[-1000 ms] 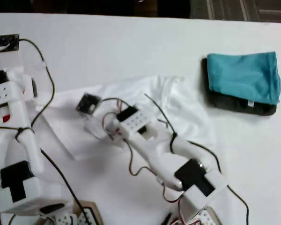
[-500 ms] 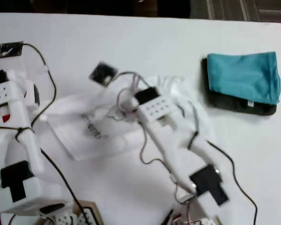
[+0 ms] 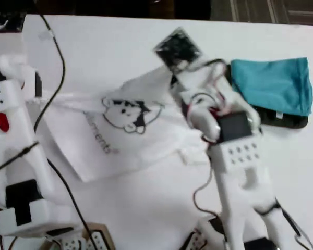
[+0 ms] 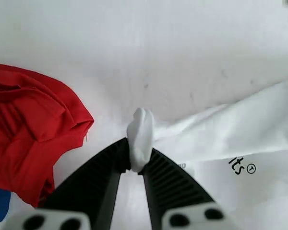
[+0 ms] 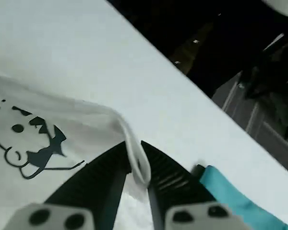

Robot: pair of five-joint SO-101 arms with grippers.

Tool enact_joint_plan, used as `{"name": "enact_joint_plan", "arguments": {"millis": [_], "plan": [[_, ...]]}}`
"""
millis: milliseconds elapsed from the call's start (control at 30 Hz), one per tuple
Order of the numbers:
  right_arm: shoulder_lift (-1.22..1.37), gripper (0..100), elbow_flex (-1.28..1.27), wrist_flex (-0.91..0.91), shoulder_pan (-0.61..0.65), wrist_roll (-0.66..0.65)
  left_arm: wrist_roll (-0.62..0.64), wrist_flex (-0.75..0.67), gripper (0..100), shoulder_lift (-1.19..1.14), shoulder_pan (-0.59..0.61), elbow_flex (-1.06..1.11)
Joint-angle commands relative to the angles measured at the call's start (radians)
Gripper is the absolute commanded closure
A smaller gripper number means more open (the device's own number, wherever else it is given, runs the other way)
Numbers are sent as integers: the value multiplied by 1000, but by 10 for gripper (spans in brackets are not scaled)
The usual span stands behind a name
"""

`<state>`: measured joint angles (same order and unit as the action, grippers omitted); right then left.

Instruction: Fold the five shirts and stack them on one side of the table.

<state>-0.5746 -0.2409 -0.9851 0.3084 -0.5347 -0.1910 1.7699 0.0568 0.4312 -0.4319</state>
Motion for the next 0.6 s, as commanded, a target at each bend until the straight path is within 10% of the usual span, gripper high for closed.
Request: {"name": "enact_joint_plan", "arguments": {"millis": [0,567], "plan": [[-104,981,98,19,-48,-11,-8,17,975,123,-9,-51],[-346,981,318,-166,-68,-11,-9,14,975,624,-5,-51]]}}
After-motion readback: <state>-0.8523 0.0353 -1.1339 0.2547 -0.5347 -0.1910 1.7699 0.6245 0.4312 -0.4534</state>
